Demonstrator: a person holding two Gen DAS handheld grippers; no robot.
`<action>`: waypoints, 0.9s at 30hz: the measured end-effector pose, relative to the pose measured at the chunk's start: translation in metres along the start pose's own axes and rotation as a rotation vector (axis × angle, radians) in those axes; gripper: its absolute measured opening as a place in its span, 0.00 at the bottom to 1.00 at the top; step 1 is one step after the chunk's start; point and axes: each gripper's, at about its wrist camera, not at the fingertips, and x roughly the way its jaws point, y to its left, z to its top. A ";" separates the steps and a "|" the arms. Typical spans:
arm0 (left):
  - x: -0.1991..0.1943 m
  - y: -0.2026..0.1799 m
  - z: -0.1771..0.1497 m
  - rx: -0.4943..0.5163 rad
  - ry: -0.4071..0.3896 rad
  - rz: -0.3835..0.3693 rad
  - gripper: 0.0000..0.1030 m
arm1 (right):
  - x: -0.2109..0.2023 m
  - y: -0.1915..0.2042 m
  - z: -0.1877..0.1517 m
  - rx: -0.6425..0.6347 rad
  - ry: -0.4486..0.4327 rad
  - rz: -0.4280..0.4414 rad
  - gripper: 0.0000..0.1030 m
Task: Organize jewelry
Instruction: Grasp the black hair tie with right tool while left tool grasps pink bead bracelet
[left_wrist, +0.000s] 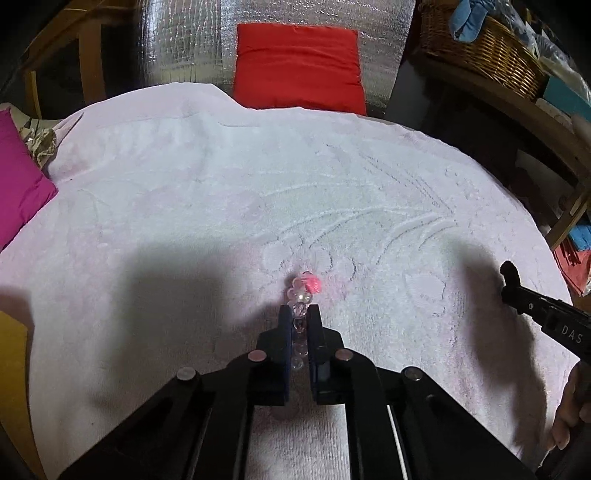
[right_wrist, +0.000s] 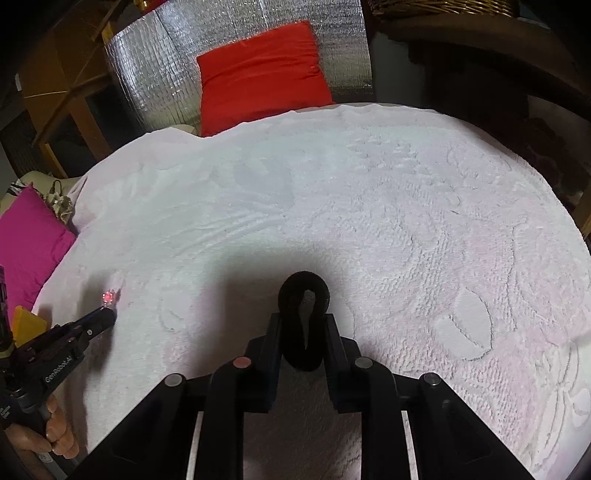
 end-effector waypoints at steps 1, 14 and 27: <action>-0.002 0.001 0.000 -0.002 -0.006 0.001 0.08 | -0.001 0.000 0.000 0.003 -0.001 0.002 0.21; -0.044 -0.003 -0.003 0.017 -0.089 0.054 0.08 | -0.014 0.019 -0.005 -0.007 -0.007 0.082 0.21; -0.073 -0.012 -0.005 0.053 -0.144 0.119 0.08 | -0.021 0.046 -0.014 -0.059 -0.010 0.122 0.22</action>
